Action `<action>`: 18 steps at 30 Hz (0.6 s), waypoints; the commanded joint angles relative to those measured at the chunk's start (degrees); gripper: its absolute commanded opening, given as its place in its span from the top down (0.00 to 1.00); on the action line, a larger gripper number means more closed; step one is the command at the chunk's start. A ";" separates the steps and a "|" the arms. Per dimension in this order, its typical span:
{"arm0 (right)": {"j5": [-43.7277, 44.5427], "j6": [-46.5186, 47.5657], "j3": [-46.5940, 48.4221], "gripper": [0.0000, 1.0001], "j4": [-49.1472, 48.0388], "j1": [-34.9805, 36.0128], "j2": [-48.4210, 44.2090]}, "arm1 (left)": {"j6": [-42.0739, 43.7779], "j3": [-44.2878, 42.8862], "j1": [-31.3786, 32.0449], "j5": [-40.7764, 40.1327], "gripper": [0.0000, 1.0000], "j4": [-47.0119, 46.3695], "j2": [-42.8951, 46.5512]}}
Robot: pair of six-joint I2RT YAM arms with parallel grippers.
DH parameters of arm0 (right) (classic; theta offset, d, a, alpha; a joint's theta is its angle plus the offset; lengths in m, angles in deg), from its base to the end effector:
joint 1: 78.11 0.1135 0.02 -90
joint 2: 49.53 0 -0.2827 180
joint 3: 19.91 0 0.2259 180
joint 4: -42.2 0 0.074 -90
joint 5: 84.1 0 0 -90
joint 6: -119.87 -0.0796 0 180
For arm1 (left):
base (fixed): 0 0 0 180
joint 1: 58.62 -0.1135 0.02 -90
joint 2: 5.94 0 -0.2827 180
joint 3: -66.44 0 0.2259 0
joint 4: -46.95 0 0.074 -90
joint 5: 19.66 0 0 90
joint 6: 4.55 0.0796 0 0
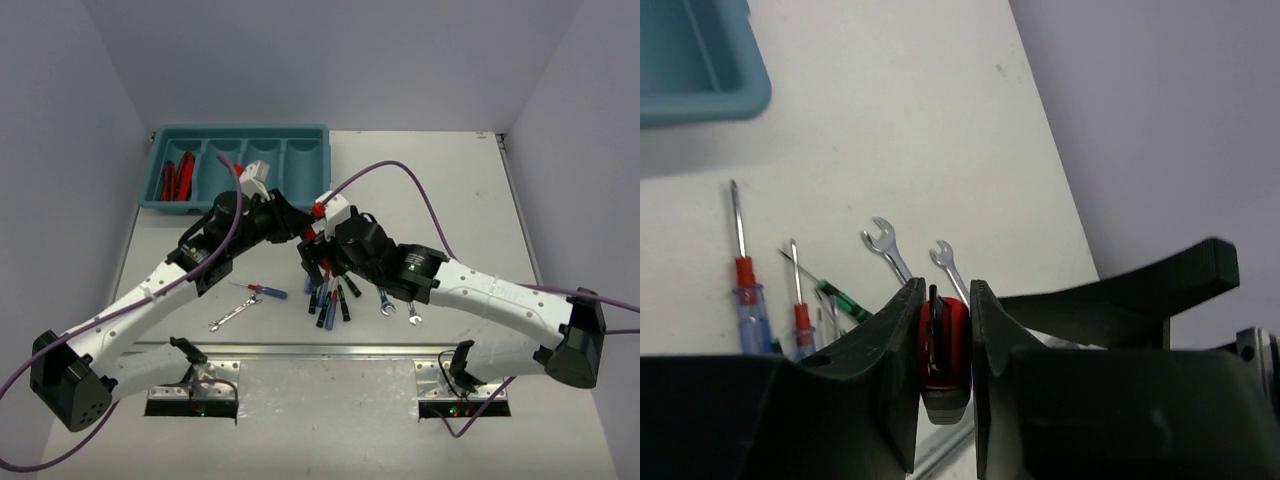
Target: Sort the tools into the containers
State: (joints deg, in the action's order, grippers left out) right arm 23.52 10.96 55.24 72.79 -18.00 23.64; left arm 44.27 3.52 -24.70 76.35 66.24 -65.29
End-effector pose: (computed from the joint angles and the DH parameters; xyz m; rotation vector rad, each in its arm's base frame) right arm 0.1681 0.2442 0.3201 -0.5526 2.0140 0.5368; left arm 0.2018 -0.1457 0.3293 -0.0465 1.9671 -0.9894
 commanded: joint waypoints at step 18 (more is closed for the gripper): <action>7.04 -4.07 -16.01 0.01 13.38 -10.33 -21.90 | 27.08 -81.97 -41.46 -35.68 1.00 43.33 -59.64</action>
State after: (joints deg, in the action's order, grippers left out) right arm 32.93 6.80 40.72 86.95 -27.69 -0.29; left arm 68.26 -66.31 -61.68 46.10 101.54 -118.47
